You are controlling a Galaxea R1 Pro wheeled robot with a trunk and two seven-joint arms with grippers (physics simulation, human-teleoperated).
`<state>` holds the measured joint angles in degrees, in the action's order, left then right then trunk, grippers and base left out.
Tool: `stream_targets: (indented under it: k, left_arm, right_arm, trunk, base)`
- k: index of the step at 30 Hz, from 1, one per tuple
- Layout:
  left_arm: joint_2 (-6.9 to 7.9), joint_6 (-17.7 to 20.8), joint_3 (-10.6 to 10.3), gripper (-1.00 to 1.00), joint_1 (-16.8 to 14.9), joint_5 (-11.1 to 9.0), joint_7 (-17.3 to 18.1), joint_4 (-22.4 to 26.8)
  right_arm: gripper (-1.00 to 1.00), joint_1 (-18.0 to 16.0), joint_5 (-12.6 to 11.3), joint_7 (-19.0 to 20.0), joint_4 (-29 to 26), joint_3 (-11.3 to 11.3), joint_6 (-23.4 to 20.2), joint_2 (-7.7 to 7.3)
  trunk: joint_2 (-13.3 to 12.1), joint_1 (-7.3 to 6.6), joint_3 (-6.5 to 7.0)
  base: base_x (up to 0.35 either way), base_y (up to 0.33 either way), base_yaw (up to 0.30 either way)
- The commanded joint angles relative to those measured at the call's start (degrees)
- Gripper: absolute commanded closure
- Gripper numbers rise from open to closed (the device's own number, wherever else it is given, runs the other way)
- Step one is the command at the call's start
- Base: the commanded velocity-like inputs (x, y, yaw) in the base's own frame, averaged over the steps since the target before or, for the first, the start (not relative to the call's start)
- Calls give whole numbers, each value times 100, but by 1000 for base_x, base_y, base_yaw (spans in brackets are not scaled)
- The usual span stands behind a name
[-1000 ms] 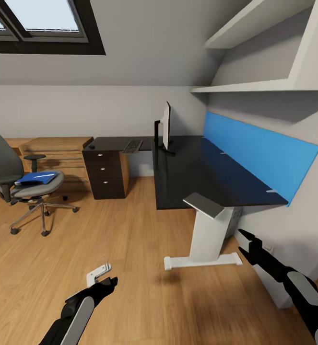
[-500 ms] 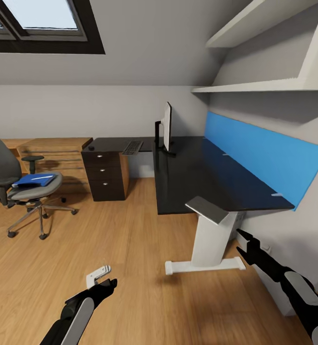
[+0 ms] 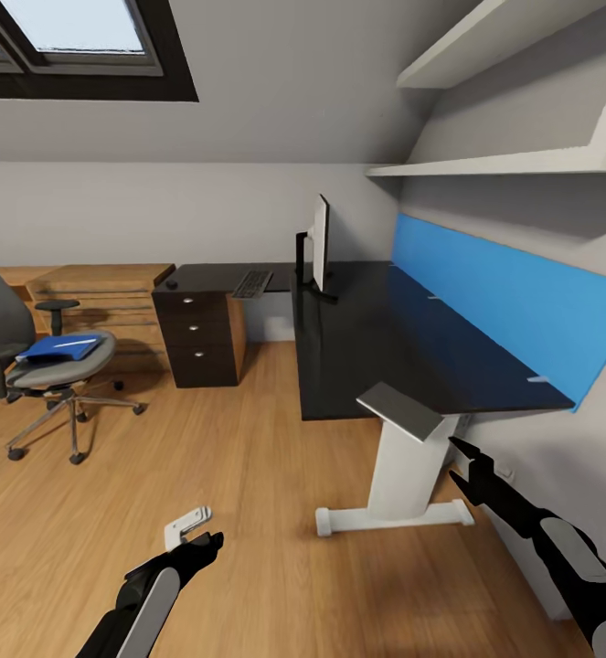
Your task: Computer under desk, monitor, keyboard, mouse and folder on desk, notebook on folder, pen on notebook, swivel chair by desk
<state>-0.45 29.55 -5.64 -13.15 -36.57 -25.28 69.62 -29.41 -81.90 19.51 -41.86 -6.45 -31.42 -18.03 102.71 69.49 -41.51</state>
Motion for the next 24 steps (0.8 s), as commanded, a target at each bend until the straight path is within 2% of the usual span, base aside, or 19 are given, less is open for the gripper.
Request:
stream_targets:
  k: [1,8,15,24]
  left_arm:
    - [1,7,-7,-100,-3,-60,-56,8]
    - [1,7,-7,-100,-3,-61,-56,8]
    - [-7,7,-7,-100,-3,-61,-56,3]
    - [-8,7,-7,-100,-3,-61,-56,-7]
  right_arm:
    - [-100,-4,-19,3,3,-14,-39,1]
    - [-100,-4,-12,0,3,-14,-39,1]
    - [-100,-4,-11,0,3,-14,-39,1]
    - [-100,-4,-3,-5,3,-14,-39,1]
  trunk:
    - [3,0,-5]
    - [3,0,-5]
    - [3,0,-5]
    - [3,0,-5]
  base:
    - [48,16,0]
    - [29,15,0]
    - [146,123,0]
    - [20,16,0]
